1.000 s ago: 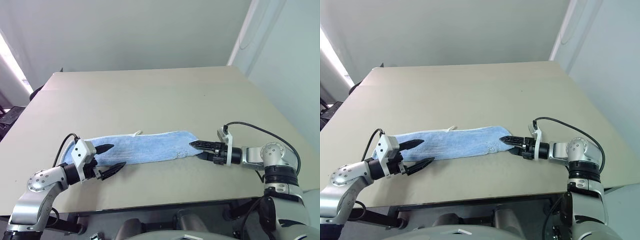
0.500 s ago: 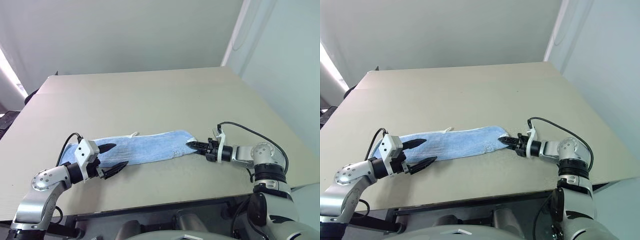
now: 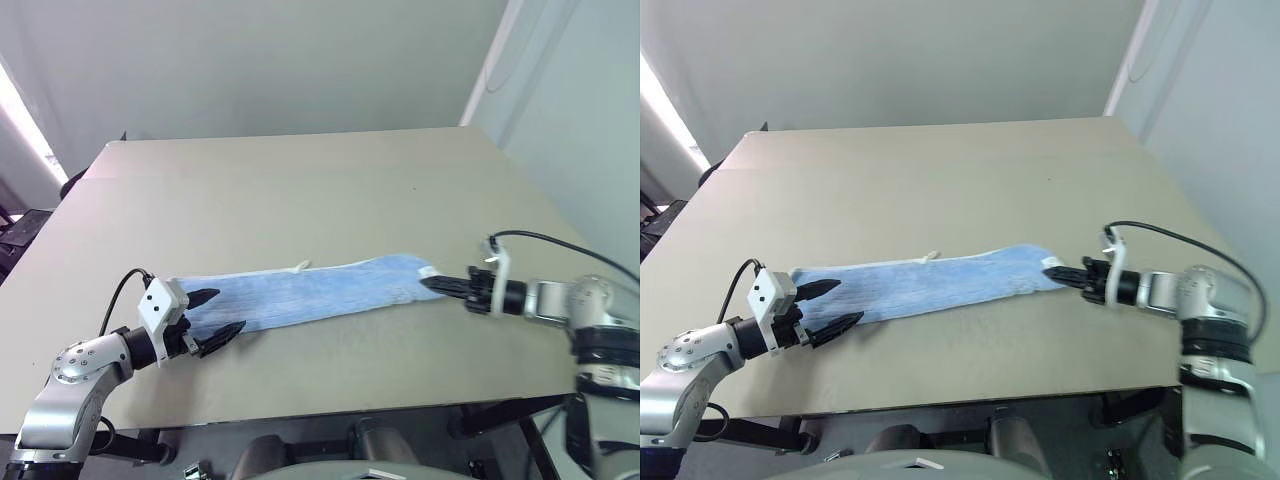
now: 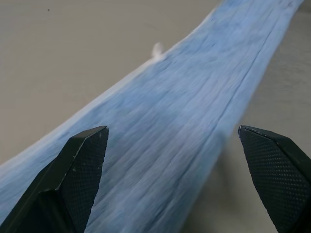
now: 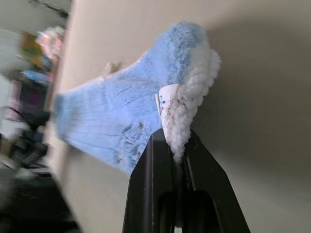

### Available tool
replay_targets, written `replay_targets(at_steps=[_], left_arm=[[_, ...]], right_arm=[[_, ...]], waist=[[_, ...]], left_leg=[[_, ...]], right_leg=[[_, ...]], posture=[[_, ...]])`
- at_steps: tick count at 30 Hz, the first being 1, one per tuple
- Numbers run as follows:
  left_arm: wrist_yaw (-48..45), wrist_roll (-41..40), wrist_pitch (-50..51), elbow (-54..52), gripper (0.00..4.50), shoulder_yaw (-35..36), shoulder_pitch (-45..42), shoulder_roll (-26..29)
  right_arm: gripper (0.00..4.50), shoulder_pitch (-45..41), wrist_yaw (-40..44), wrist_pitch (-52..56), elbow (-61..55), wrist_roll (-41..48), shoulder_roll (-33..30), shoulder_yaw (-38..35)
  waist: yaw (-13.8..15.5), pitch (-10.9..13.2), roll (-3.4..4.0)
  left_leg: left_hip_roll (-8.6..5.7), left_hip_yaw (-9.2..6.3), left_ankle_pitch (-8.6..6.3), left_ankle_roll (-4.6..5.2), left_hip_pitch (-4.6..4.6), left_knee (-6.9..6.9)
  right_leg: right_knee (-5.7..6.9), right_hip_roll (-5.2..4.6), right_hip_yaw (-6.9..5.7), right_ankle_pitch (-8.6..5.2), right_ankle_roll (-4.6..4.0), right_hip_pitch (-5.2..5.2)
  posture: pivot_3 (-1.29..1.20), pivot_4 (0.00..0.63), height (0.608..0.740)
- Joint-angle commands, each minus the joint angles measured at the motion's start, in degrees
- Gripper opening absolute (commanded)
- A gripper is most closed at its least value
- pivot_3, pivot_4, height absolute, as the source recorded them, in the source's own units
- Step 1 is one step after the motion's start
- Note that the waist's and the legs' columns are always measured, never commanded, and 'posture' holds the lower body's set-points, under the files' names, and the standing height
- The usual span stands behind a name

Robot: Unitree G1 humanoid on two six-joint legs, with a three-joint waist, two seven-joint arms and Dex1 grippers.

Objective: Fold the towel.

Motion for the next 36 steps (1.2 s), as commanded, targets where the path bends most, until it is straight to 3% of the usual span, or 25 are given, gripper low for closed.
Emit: replay_targets(at_steps=[1, 8, 18, 26, 34, 36], left_arm=[[0.2, 0.1, 0.2, 0.3, 4.5, 1.3, -1.4, 1.0], [0.9, 1.4, 0.6, 1.7, 4.5, 0.4, -2.6, 1.2], [2.0, 1.2, 1.7, -1.5, 4.5, 0.3, -0.3, 0.9], [2.8, 1.3, 2.4, -1.7, 4.5, -0.1, -2.3, 0.6], [3.8, 1.5, 2.4, -3.0, 4.5, 0.8, 0.1, 0.5], [4.1, 1.6, 2.2, -3.3, 4.5, 0.8, 0.4, 0.5]], right_arm=[[0.03, -1.6, 8.6, -7.5, -3.6, -3.3, -6.5, 4.8], [0.03, -4.0, 15.9, -12.9, -16.0, -2.6, -7.6, 9.6], [0.03, -5.3, 14.1, -11.4, -29.0, 1.2, 0.4, 14.2], [0.03, -12.9, 11.2, -19.0, -13.9, -9.0, 16.7, 28.3], [0.03, -15.6, 11.8, -25.2, -3.9, -17.2, 23.9, 35.1], [0.52, -15.8, 12.4, -26.1, -3.3, -17.4, 25.0, 34.3]], waist=[[0.0, 0.0, 0.0], [0.0, 0.0, -0.03], [0.1, 0.1, -0.12], [0.2, 0.0, -0.14], [0.1, 0.0, -0.12], [0.1, 0.0, -0.13]], left_leg=[[0.0, 0.02, -0.03, 0.05, 0.02, 0.0], [0.11, 0.02, -0.03, 0.06, 0.17, 0.06], [0.09, 0.02, -0.03, 0.05, 0.11, 0.05], [0.12, 0.0, -0.03, 0.05, 0.16, 0.08], [-0.06, -0.01, -0.04, 0.02, 0.01, 0.04], [-0.08, -0.02, -0.04, 0.02, 0.01, 0.04]], right_leg=[[-0.02, 0.01, 0.03, -0.01, -0.01, 0.0], [0.05, 0.18, 0.06, -0.16, -0.1, 0.06], [0.01, 0.04, 0.05, -0.08, -0.22, 0.03], [0.14, 0.09, 0.01, 0.01, -0.33, 0.03], [0.16, -0.4, -0.08, 0.11, -0.17, -0.1], [0.17, -0.43, -0.08, 0.11, -0.18, -0.09]], posture=[[0.0, 0.0, 0.74], [0.0, 0.0, 0.74], [0.0, 0.0, 0.74], [0.0, 0.0, 0.74], [0.0, 0.0, 0.74], [0.0, 0.0, 0.74]])
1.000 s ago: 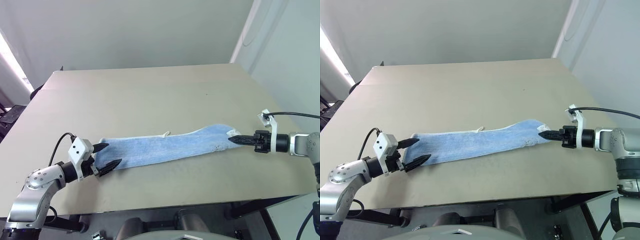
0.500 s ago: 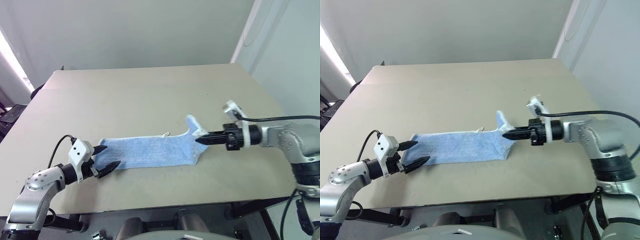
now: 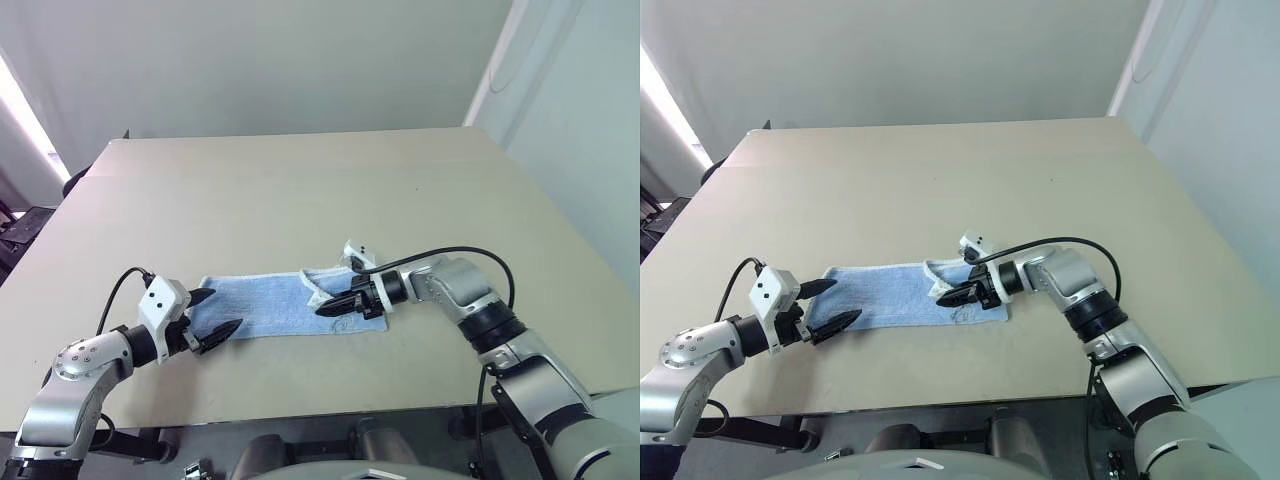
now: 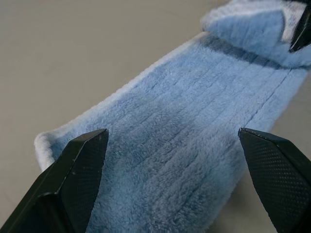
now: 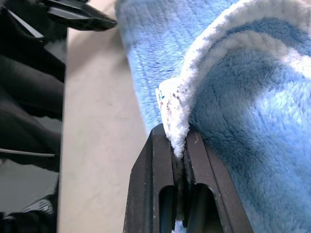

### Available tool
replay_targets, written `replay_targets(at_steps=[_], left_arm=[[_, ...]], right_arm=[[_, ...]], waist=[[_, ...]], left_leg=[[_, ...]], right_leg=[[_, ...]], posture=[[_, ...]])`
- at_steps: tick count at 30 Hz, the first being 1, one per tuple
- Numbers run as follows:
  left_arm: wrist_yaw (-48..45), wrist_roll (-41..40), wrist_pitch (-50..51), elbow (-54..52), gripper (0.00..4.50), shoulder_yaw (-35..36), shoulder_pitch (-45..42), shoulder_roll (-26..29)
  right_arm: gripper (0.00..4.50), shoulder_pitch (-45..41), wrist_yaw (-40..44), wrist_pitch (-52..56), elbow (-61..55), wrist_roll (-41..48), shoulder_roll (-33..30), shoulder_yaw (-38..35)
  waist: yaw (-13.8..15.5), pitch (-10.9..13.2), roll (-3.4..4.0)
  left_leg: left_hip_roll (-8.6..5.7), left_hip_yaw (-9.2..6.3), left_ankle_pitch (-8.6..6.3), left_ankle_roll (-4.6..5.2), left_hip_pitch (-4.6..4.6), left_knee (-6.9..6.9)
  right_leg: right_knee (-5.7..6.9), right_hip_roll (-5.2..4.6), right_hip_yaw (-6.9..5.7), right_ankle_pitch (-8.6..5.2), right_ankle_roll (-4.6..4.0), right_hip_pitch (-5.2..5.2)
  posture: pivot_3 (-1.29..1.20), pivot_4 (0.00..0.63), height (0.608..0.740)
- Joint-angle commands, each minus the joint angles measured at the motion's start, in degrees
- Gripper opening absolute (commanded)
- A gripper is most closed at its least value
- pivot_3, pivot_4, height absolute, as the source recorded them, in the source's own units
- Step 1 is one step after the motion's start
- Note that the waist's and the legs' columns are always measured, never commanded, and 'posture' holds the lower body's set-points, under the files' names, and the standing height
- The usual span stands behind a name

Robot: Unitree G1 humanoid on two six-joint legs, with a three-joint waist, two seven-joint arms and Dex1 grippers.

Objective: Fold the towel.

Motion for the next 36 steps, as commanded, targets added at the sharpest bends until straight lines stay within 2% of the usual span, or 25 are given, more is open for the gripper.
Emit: replay_targets(at_steps=[1, 3, 5, 9, 12, 17, 21, 26, 32, 35, 36], left_arm=[[0.7, -0.3, -0.3, -2.3, 4.5, 1.5, 0.0, 0.0], [0.9, -0.5, -0.3, -2.4, 4.5, 1.7, 0.1, 0.0], [1.1, -0.5, -0.4, -2.4, 4.5, 1.8, 0.4, 0.1], [1.3, -0.5, -0.7, -2.5, 4.5, 2.5, 1.1, 0.1], [1.5, -0.7, -0.8, -2.4, 4.5, 3.2, 1.4, 0.0], [1.7, -0.7, -0.9, -1.9, 4.5, 3.9, 0.9, -0.1], [2.1, -0.9, -0.7, -1.6, 4.5, 4.2, -0.2, -0.3], [2.2, -0.8, -0.7, -1.5, 4.5, 4.9, -0.2, -0.1], [2.2, -2.2, 0.2, -1.6, 4.5, 7.1, 0.7, -0.1], [2.4, -4.5, 2.3, -1.1, 4.5, 9.1, 0.7, -0.2], [2.6, -5.1, 3.5, -0.7, 4.5, 9.7, 0.6, 0.0]], right_arm=[[0.7, -2.1, 1.0, -2.2, 0.3, -0.4, 1.6, -1.6], [1.3, -2.1, 1.7, -2.6, -0.3, -0.1, 1.7, -2.4], [2.1, -1.5, 4.0, -2.1, -2.8, 2.0, 0.5, -4.0], [3.48, -0.8, 6.0, -0.7, -7.6, 7.7, -1.7, -11.1], [3.48, 0.6, 1.7, -7.1, -6.2, 6.4, 0.3, -15.4], [3.48, 6.1, 0.1, -24.8, -3.2, -1.8, 3.8, -11.5], [3.48, 7.6, 1.3, -28.6, 4.3, -4.9, 6.7, -8.6], [3.48, 6.3, -2.5, -37.0, 17.9, -11.2, 11.3, -7.2], [3.48, 6.5, 1.1, -39.3, 18.2, -12.7, 11.6, -6.8], [4.37, 6.3, 4.2, -36.2, 14.3, -10.7, 10.0, -8.0], [4.47, 6.3, 5.0, -34.6, 12.4, -9.6, 9.5, -8.7]], waist=[[0.0, 0.0, 0.0], [0.1, 0.0, 0.0], [0.0, 0.0, 0.0], [0.1, 0.0, 0.0], [0.0, 0.0, -0.03], [0.0, -0.1, -0.05], [0.0, -0.1, -0.04], [-0.2, -0.1, -0.05], [-0.7, -0.2, -0.15], [-0.9, -0.2, -0.14], [-0.9, -0.2, -0.13]], left_leg=[[0.0, -0.01, 0.0, 0.0, 0.01, 0.0], [0.0, -0.03, 0.0, 0.0, 0.02, 0.0], [0.0, -0.05, 0.0, 0.0, 0.02, 0.0], [-0.01, -0.06, 0.0, 0.0, 0.01, 0.0], [0.0, -0.07, 0.0, 0.0, 0.08, 0.0], [0.02, -0.07, 0.0, 0.0, 0.12, 0.0], [-0.01, -0.03, 0.01, -0.01, 0.1, 0.03], [-0.03, -0.01, 0.02, -0.02, 0.17, 0.07], [0.0, -0.06, 0.05, -0.08, 0.27, 0.07], [0.0, -0.06, 0.07, -0.12, 0.28, 0.08], [0.0, -0.07, 0.07, -0.12, 0.27, 0.08]], right_leg=[[0.01, 0.0, 0.0, 0.0, 0.0, 0.0], [0.04, 0.0, -0.01, 0.0, -0.01, 0.01], [0.06, 0.0, -0.04, 0.0, 0.0, 0.01], [0.04, 0.0, -0.05, 0.0, 0.01, 0.01], [0.05, 0.01, -0.07, 0.0, 0.01, 0.07], [0.13, 0.09, -0.06, 0.0, 0.0, 0.08], [0.13, 0.07, -0.04, 0.0, 0.01, 0.09], [0.14, 0.05, -0.01, 0.0, 0.0, 0.15], [0.33, 0.06, -0.01, 0.01, -0.02, 0.17], [0.39, 0.06, -0.01, 0.0, -0.03, 0.17], [0.39, 0.06, -0.02, 0.0, -0.02, 0.17]], posture=[[0.0, 0.0, 0.74], [0.0, 0.0, 0.74], [0.0, 0.0, 0.74], [0.0, 0.0, 0.74], [0.0, 0.0, 0.74], [0.0, 0.0, 0.74], [0.0, 0.0, 0.74], [0.0, 0.0, 0.74], [0.0, 0.0, 0.74], [0.0, 0.0, 0.74], [0.0, 0.0, 0.74]])
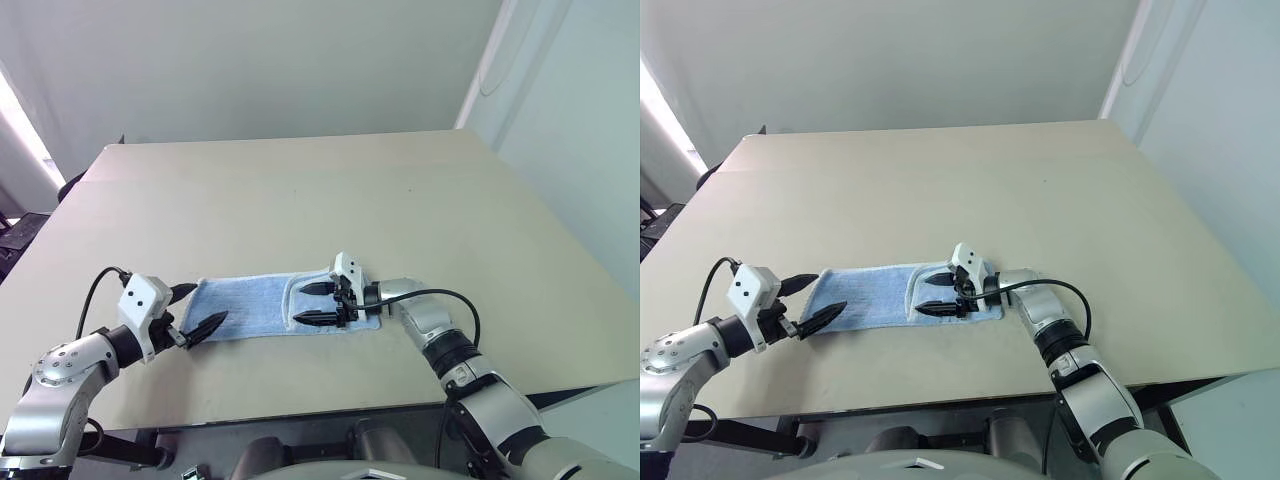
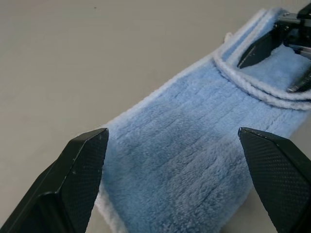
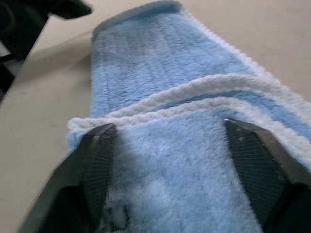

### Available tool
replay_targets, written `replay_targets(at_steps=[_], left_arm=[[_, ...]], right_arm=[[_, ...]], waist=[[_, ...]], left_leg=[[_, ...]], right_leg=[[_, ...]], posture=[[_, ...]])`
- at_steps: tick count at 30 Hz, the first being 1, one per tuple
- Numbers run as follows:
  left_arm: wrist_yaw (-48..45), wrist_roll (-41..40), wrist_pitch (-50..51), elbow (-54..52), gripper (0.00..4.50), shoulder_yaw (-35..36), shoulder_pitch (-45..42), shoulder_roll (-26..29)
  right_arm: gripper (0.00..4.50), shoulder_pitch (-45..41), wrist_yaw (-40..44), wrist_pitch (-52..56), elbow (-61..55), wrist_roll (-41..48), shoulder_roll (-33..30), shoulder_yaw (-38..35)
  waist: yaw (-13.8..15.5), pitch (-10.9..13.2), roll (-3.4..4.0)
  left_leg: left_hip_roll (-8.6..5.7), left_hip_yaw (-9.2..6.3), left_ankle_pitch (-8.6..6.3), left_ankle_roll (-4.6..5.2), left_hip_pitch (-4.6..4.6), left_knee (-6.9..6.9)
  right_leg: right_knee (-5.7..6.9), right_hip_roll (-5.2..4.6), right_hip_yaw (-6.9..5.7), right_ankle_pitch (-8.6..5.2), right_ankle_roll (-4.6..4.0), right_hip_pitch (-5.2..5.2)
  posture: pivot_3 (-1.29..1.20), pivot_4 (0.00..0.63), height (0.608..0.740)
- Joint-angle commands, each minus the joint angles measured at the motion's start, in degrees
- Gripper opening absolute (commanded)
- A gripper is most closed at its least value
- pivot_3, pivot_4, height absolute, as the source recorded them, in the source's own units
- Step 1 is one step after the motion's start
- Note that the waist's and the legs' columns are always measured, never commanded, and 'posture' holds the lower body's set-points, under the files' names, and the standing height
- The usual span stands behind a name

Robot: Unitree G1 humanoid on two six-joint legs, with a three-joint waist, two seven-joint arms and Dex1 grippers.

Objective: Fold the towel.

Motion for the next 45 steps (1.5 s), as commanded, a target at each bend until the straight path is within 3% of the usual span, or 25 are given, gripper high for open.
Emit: replay_targets(at_steps=[1, 9, 12, 18, 31, 38, 45], left_arm=[[0.6, -3.8, 3.2, 0.3, 4.5, 4.6, -0.7, 0.4], [-0.9, -12.2, 16.8, 10.8, 4.5, 11.0, -4.8, 5.0], [-0.6, -12.5, 24.2, 13.4, 4.5, 8.6, -6.4, 7.2], [-2.9, -13.8, 29.3, 13.4, 4.5, 4.9, -7.6, 5.8], [-4.9, -12.7, 33.0, 17.6, 0.05, -2.2, -12.1, 3.5], [-6.0, -13.3, 31.6, 16.6, 0.05, -0.1, -11.7, 4.4], [-5.0, -12.8, 31.1, 17.1, 0.05, 5.1, -10.6, 8.8]], right_arm=[[4.47, -0.8, 3.1, 6.1, -6.6, 3.8, -2.0, -2.4], [4.47, -4.6, -1.2, 27.9, -16.9, 11.4, -3.9, -7.8], [4.47, -6.3, -1.3, 35.3, -16.5, 13.3, -4.5, -7.9], [4.47, -6.8, -4.1, 40.6, -16.9, 15.6, -3.6, -9.7], [4.5, -4.8, -9.2, 42.4, -18.4, 16.2, -3.4, -10.0], [4.5, -3.3, -10.2, 41.7, -19.6, 15.9, -3.8, -9.8], [4.5, -2.6, -9.3, 40.5, -21.0, 17.4, -4.9, -11.5]], waist=[[0.0, 0.0, 0.02], [-0.3, 0.0, 0.02], [-0.5, 0.0, 0.02], [-0.5, 0.0, 0.02], [-0.5, 0.0, 0.03], [-0.5, 0.0, 0.03], [-0.6, 0.0, 0.03]], left_leg=[[0.0, 0.0, 0.0, 0.0, -0.01, 0.0], [-0.01, -0.04, 0.0, 0.0, -0.06, 0.01], [-0.03, -0.04, 0.01, 0.0, -0.05, 0.03], [-0.06, -0.04, 0.0, -0.01, -0.15, 0.01], [-0.08, -0.07, 0.01, -0.05, -0.13, 0.01], [-0.09, -0.07, 0.01, -0.05, -0.14, 0.01], [-0.08, -0.07, 0.01, -0.05, -0.13, 0.0]], right_leg=[[-0.01, 0.0, 0.0, 0.0, 0.0, -0.01], [0.08, 0.01, -0.04, -0.01, -0.01, -0.1], [0.12, 0.04, -0.04, -0.02, -0.01, -0.1], [0.07, -0.06, -0.04, -0.03, 0.03, -0.15], [0.12, -0.08, -0.03, -0.03, 0.01, -0.17], [0.11, -0.13, -0.01, -0.03, 0.01, -0.17], [0.13, -0.09, 0.01, -0.04, 0.01, -0.19]], posture=[[0.0, 0.0, 0.74], [0.0, 0.0, 0.74], [0.0, 0.0, 0.74], [0.0, 0.0, 0.74], [0.0, 0.0, 0.74], [0.0, 0.0, 0.74], [0.0, 0.0, 0.74]])
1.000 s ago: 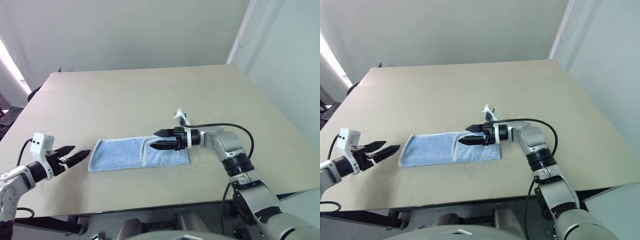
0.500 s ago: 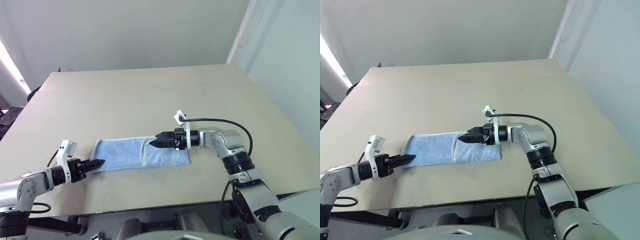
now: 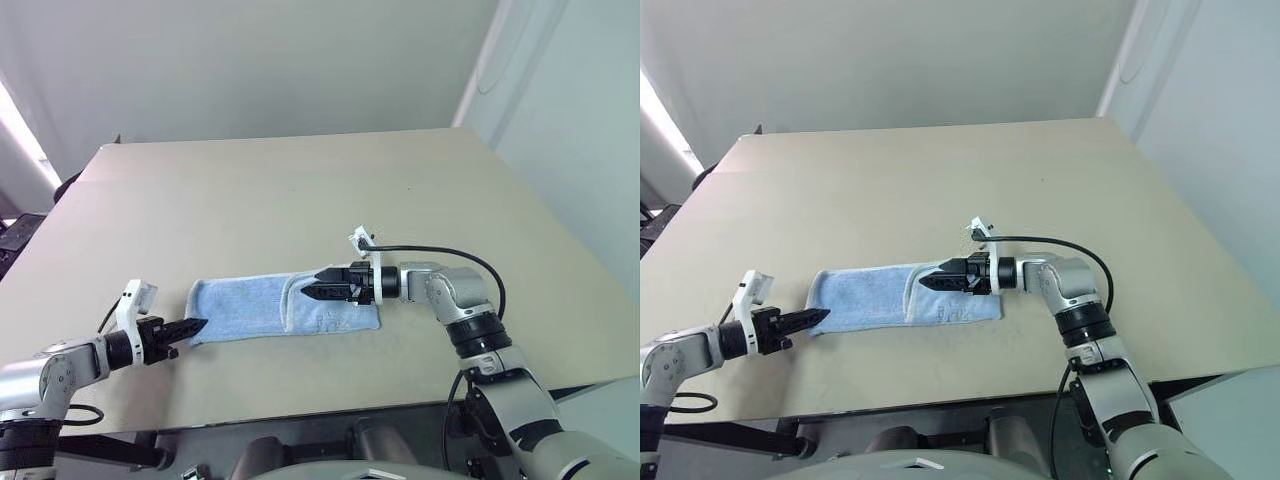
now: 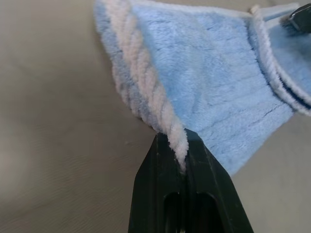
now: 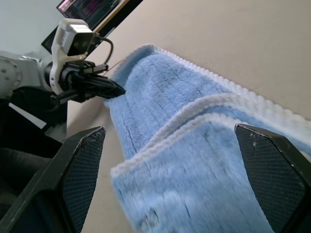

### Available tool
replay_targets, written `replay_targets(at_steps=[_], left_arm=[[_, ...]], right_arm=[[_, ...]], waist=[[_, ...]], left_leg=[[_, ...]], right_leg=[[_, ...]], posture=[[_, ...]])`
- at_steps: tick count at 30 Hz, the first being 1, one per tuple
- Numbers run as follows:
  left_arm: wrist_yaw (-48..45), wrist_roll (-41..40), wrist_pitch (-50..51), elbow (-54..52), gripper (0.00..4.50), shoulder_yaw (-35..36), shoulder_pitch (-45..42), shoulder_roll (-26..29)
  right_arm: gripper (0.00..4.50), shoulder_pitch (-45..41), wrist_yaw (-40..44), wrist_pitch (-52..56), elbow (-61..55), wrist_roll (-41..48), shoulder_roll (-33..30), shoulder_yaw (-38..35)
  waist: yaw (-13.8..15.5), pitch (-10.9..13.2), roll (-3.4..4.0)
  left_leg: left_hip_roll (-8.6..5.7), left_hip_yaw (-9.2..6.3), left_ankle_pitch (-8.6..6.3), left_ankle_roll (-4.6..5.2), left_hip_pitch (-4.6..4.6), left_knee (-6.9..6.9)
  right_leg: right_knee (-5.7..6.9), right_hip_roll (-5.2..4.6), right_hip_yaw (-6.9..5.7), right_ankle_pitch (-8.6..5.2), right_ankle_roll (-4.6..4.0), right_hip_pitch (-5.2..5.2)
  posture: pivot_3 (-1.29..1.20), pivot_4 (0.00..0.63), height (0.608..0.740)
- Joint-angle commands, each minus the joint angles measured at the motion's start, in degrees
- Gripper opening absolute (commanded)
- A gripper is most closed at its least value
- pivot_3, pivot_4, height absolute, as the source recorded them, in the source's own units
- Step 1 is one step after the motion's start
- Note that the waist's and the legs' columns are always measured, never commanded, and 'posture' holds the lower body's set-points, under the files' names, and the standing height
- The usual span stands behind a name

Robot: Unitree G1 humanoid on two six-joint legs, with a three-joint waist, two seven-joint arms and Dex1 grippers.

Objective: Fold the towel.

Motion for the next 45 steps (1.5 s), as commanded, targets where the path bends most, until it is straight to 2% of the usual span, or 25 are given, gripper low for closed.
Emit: replay_targets(at_steps=[1, 9, 15, 20, 24, 29, 37, 45], left_arm=[[0.1, -0.3, -0.7, 0.9, 0.05, 5.8, 0.1, 3.1], [-2.6, 0.5, -1.6, 8.6, 0.05, 12.9, 1.0, 9.5], [-4.5, -2.2, 1.0, 0.2, 0.05, 13.8, 1.8, 11.0], [-1.3, -8.4, 6.8, -15.7, 0.05, 10.2, -1.1, 8.0], [1.4, -10.8, 9.4, -20.8, 0.05, 5.0, -4.9, 4.9], [1.8, -10.6, 10.0, -19.8, 0.05, -2.8, -10.3, 1.8], [-0.1, -4.2, 6.8, -13.2, 0.05, -16.5, -18.6, -2.8], [-2.6, 0.8, 4.3, -9.8, 0.05, -24.5, -21.1, -5.3]], right_arm=[[4.5, -0.2, 1.6, -1.2, -3.9, 2.7, -1.1, -2.7], [4.5, 1.2, 2.9, -0.2, -6.4, 5.6, -4.1, -4.2], [4.5, 1.5, 2.2, -1.5, -4.9, 4.1, -4.4, -2.9], [4.5, 2.0, 1.5, -2.4, -5.3, 3.0, -4.4, -1.9], [4.5, 2.4, 0.4, -2.7, -5.3, 2.9, -4.4, -2.2], [4.5, 4.2, -1.3, -2.8, -6.9, 2.8, -4.7, -2.9], [4.5, 6.9, -3.9, -2.3, -9.8, 3.3, -5.1, -4.2], [4.5, 7.0, -5.6, -2.4, -9.3, 3.1, -5.3, -4.5]], waist=[[0.0, 0.0, 0.0], [0.1, 0.0, -0.02], [0.1, 0.0, 0.0], [0.3, 0.0, 0.0], [0.2, 0.0, 0.0], [0.2, 0.0, 0.0], [0.2, 0.0, -0.01], [0.2, 0.0, -0.01]], left_leg=[[0.01, -0.01, 0.0, 0.0, 0.0, 0.0], [0.02, 0.0, 0.0, 0.0, -0.02, -0.03], [0.02, 0.0, 0.0, 0.0, -0.04, -0.06], [0.0, -0.01, -0.01, -0.01, -0.08, -0.06], [-0.01, -0.01, -0.01, -0.01, -0.07, -0.08], [0.01, -0.02, 0.0, 0.0, -0.04, -0.09], [-0.08, 0.03, 0.02, 0.01, -0.03, -0.02], [-0.08, 0.02, 0.01, 0.02, -0.04, -0.04]], right_leg=[[0.0, 0.01, 0.0, 0.0, 0.0, -0.01], [-0.05, 0.03, -0.07, -0.02, 0.0, -0.02], [-0.12, -0.03, -0.06, -0.02, 0.0, -0.02], [-0.18, -0.11, -0.02, -0.01, 0.01, 0.0], [-0.19, -0.07, -0.01, 0.0, 0.02, 0.02], [-0.12, 0.11, 0.01, 0.0, 0.0, 0.01], [-0.27, 0.22, 0.0, -0.03, 0.06, 0.13], [-0.28, 0.25, 0.03, -0.06, 0.1, 0.13]], posture=[[0.0, 0.0, 0.74], [0.0, 0.0, 0.74], [0.0, 0.0, 0.74], [0.0, 0.0, 0.74], [0.0, 0.0, 0.74], [0.0, 0.0, 0.74], [0.0, 0.0, 0.74], [0.0, 0.0, 0.74]])
